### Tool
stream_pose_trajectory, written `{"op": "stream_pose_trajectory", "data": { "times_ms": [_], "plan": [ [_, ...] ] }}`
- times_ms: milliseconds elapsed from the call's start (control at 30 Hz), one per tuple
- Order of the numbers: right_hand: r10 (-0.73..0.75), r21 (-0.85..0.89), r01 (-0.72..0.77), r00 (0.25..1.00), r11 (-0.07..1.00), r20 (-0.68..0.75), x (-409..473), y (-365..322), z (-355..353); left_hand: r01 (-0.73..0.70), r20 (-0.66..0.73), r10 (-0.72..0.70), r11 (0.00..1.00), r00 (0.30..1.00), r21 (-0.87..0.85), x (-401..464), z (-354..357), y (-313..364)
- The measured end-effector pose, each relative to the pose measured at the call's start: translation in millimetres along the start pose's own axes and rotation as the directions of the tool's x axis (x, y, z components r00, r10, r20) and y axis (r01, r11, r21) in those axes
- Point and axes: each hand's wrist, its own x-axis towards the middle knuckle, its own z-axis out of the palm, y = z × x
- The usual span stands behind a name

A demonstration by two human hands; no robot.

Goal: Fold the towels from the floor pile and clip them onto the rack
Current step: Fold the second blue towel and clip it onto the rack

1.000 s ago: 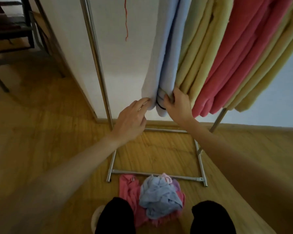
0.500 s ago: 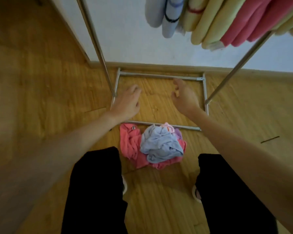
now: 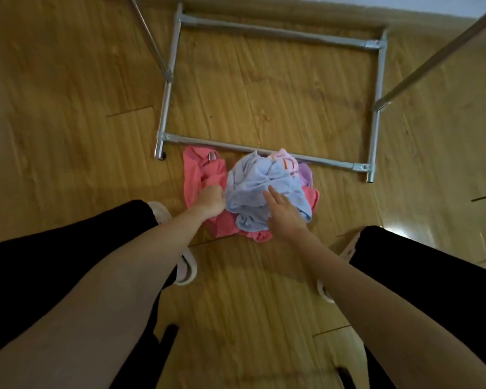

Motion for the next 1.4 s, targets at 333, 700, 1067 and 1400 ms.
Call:
{"op": "stream_pose_trajectory", "data": {
  "times_ms": [333,700,1067,1400],
  "plan": [
    [-0.064,-0.137,0.046,0.99,0.989,-0.128,20.6,10.2,31.2,0.288,0.039,-0.336,0.734,0.941,-0.615,41.3,32.2,0.9],
    [0.04,-0.132,-0.032,0.997,0.991,0.063,-1.4,-2.1,6.3,-0.025,-0.333,-0.37,0.636,0.867,-0.771,-4.3,3.1,35.2],
    [0.032,0.175,-0.02,0.997,0.984,-0.065,-103.2,-28.8,-90.8,-0.361,-0.398,0.11,0.678,0.911,-0.64,-155.8,-81.8,105.1],
    [-0.232,0.299,0.365,0.887,0.882,-0.4,-224.7,-85.4,-206.1,-0.585,-0.303,0.507,0.62,0.807,-0.523,-320.0,-144.8,151.2]
  ]
}}
